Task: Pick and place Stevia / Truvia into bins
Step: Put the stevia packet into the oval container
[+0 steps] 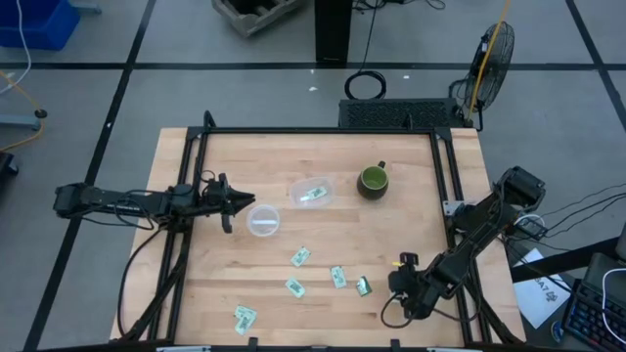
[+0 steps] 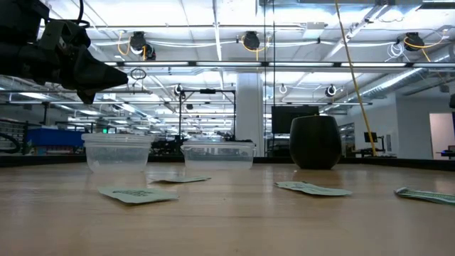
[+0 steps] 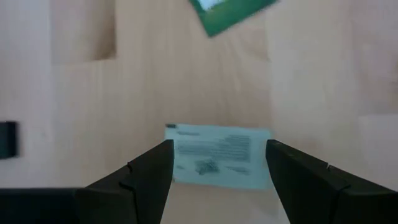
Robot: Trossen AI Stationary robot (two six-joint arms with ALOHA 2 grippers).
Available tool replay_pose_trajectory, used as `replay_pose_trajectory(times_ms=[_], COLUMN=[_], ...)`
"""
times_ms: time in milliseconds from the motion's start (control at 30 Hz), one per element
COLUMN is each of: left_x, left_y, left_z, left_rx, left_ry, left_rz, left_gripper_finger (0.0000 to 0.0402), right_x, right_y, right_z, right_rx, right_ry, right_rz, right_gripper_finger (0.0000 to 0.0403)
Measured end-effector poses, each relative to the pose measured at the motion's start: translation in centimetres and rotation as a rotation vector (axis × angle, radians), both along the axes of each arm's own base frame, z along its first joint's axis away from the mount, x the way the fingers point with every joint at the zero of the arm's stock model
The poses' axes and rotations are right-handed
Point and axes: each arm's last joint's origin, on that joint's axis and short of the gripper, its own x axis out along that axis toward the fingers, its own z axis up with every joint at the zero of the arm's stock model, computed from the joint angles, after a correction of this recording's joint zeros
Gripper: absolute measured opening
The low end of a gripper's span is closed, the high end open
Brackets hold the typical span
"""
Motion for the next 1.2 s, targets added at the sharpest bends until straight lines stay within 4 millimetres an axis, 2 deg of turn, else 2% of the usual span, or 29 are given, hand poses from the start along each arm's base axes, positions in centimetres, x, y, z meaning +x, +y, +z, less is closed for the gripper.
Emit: replay_pose_trajectory(times_ms=[633,1033,1200], left_x=[0.0,0.0,0.0], left_y=[0.0,0.0,0.0], left_z=[-0.1,-0.1,-0.1], left_rx=[-0.003,0.0,0.0], left_ry=[0.006,0.007,0.008], left_rz=[-0.001,-0.001,-0.001], left_gripper_finger=[0.0063,0.0063,0.0063], right_x=[-0.1,-0.4,0.1], right_y=[0.7,0.2,0.3], right_z=[-3.3,-3.8,-2.9], right_rx=[-0.102,-0.136,-0.143], right_ry=[0.028,0.018,-0.072], right_rz=[0.007,-0.005,0.036], right_gripper_finger=[0.0244,0.0156,0.0132])
